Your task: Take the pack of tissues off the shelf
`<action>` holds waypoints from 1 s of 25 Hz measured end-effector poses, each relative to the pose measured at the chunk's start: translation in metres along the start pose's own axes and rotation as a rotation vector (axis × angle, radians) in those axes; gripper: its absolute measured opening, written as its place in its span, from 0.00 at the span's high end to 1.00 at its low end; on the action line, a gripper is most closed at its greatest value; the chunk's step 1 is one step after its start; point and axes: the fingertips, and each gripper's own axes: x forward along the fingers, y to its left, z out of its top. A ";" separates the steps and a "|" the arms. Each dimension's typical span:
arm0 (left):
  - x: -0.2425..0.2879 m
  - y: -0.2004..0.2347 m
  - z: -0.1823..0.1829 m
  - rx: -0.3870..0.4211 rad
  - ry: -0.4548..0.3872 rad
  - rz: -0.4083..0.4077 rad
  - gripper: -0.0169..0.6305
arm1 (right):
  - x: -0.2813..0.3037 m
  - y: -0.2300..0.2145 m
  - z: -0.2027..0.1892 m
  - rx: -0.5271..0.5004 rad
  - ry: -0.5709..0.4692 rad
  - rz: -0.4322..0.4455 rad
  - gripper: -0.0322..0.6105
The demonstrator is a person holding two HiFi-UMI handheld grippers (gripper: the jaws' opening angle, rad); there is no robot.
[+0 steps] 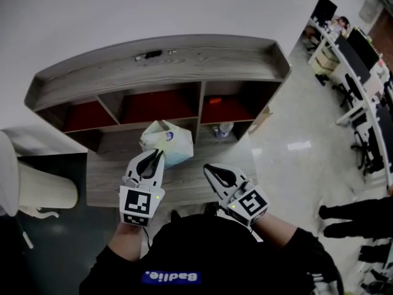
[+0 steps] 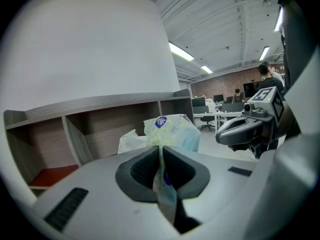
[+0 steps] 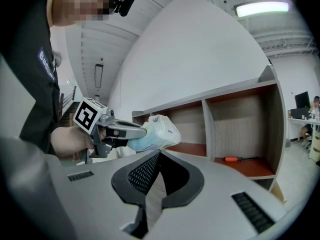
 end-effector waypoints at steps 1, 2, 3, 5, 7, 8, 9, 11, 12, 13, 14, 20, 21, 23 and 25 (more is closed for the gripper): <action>-0.002 -0.002 0.000 -0.003 0.000 -0.001 0.94 | 0.000 0.000 0.000 0.001 0.001 0.000 0.90; -0.005 -0.003 -0.001 -0.003 0.001 -0.002 0.94 | 0.000 0.001 0.000 0.001 0.002 0.001 0.90; -0.007 -0.005 -0.002 -0.003 0.001 -0.004 0.94 | 0.000 0.001 0.000 0.001 0.002 0.002 0.90; -0.010 -0.009 -0.004 -0.010 -0.005 -0.008 0.94 | 0.000 0.002 0.000 0.000 0.001 0.006 0.90; -0.014 -0.013 -0.005 -0.013 -0.007 -0.015 0.94 | 0.000 0.003 0.000 0.001 0.000 0.008 0.90; -0.016 -0.015 -0.006 -0.016 -0.003 -0.020 0.94 | 0.000 0.004 0.000 0.001 -0.001 0.008 0.90; -0.018 -0.017 -0.007 -0.019 -0.001 -0.024 0.94 | 0.000 0.004 0.001 0.001 -0.003 0.009 0.90; -0.021 -0.021 -0.008 -0.023 -0.002 -0.028 0.94 | 0.000 0.004 0.001 0.001 -0.005 0.009 0.90; -0.022 -0.022 -0.009 -0.027 -0.002 -0.030 0.94 | -0.001 0.004 0.001 -0.001 -0.005 0.008 0.90; -0.023 -0.024 -0.009 -0.030 -0.002 -0.032 0.94 | -0.001 0.004 0.001 -0.003 -0.004 0.007 0.90; -0.025 -0.026 -0.009 -0.030 -0.001 -0.036 0.94 | -0.002 0.003 0.001 -0.003 -0.003 0.006 0.90; -0.029 -0.039 -0.006 -0.033 -0.004 -0.066 0.94 | -0.002 0.004 0.001 -0.005 -0.003 0.004 0.90; -0.030 -0.041 -0.005 -0.033 -0.005 -0.070 0.94 | -0.002 0.004 0.001 -0.005 -0.003 0.004 0.90; -0.031 -0.044 -0.004 -0.033 -0.006 -0.077 0.94 | -0.003 0.004 0.001 -0.006 -0.004 0.002 0.90; -0.032 -0.047 -0.004 -0.034 -0.006 -0.083 0.94 | -0.003 0.003 0.001 -0.006 -0.004 0.001 0.90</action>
